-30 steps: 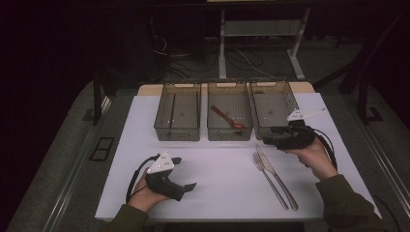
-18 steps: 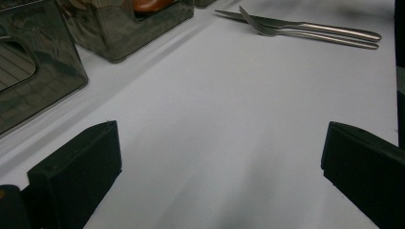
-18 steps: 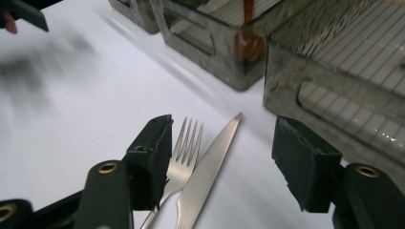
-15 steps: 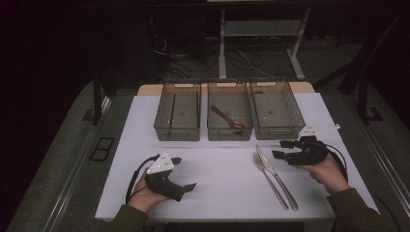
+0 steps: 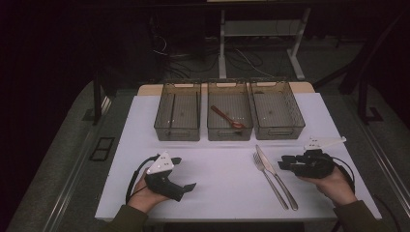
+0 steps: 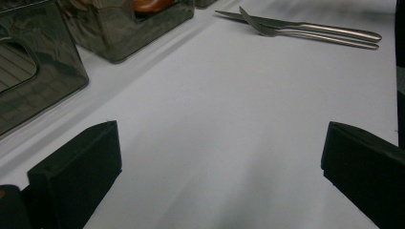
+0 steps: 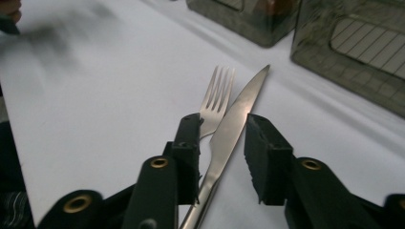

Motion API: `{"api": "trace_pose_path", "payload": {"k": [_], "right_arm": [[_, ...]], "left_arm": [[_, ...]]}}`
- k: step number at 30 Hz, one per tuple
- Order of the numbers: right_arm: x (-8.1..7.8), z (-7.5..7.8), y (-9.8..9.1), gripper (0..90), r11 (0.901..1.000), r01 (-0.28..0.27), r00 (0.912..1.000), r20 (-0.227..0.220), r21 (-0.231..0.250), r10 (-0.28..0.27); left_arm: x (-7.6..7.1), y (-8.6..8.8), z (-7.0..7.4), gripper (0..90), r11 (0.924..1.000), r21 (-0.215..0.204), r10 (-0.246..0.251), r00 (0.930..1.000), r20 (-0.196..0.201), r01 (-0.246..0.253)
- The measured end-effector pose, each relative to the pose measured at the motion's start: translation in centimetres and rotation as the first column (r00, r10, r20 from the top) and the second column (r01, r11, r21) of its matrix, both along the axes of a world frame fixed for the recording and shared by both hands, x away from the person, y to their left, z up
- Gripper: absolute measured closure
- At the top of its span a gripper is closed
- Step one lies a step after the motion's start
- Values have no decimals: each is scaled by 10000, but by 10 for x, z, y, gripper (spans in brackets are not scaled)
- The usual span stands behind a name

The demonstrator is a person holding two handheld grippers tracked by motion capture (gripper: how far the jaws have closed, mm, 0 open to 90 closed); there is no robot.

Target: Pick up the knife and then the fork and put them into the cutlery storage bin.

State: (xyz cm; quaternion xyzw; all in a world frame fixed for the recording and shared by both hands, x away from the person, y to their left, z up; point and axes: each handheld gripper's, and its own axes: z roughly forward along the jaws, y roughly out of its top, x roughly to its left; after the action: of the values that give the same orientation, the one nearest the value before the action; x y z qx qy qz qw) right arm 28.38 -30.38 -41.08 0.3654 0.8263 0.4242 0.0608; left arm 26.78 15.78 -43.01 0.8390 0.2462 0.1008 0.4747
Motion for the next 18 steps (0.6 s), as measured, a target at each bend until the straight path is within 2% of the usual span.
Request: {"api": "trace_pose_path", "payload": {"k": [6,11,18], "right_arm": [[-10,-5,2,792,9992,-237,9997,-77,-308,235],[-17,-11,6,874,9962,-638,9973,-398,-600,615],[-28,-20,12,887,9904,-979,9938,-616,-976,922]], "left_arm": [[0,0,0,0,10000,3,10,10000,4,-10],[0,0,-1,0,10000,-52,56,10000,-3,-56],[0,0,-1,0,10000,-13,46,10000,-20,-46]]}}
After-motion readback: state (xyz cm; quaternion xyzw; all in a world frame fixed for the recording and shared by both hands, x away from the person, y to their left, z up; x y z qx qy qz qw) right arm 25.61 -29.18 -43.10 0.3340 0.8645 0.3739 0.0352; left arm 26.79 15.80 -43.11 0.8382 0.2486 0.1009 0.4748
